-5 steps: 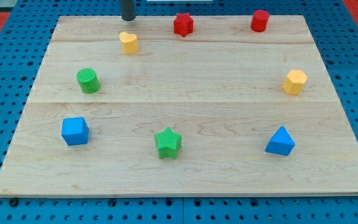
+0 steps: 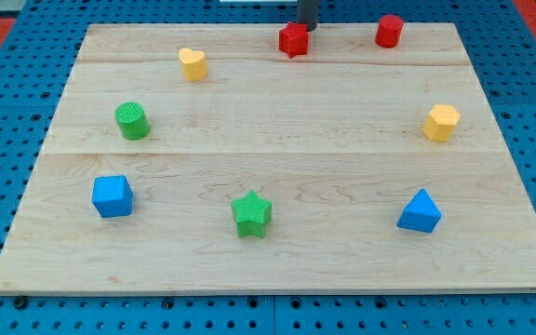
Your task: Move the green star to the top center
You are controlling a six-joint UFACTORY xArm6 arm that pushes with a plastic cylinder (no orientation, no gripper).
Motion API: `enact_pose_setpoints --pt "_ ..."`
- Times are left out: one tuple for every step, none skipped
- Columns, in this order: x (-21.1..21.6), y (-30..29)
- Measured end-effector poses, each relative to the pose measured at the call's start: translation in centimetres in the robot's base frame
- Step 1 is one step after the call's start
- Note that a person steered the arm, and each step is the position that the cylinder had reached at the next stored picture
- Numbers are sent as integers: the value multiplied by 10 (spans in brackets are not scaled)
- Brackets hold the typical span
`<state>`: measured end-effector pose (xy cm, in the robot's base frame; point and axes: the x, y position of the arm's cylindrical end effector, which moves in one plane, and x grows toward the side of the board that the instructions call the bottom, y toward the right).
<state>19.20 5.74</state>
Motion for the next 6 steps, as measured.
enact_pose_setpoints --pt "0 23" --pt "1 49" --pt "-1 66" --pt "-1 69" --pt "-1 81" --pt "1 107"
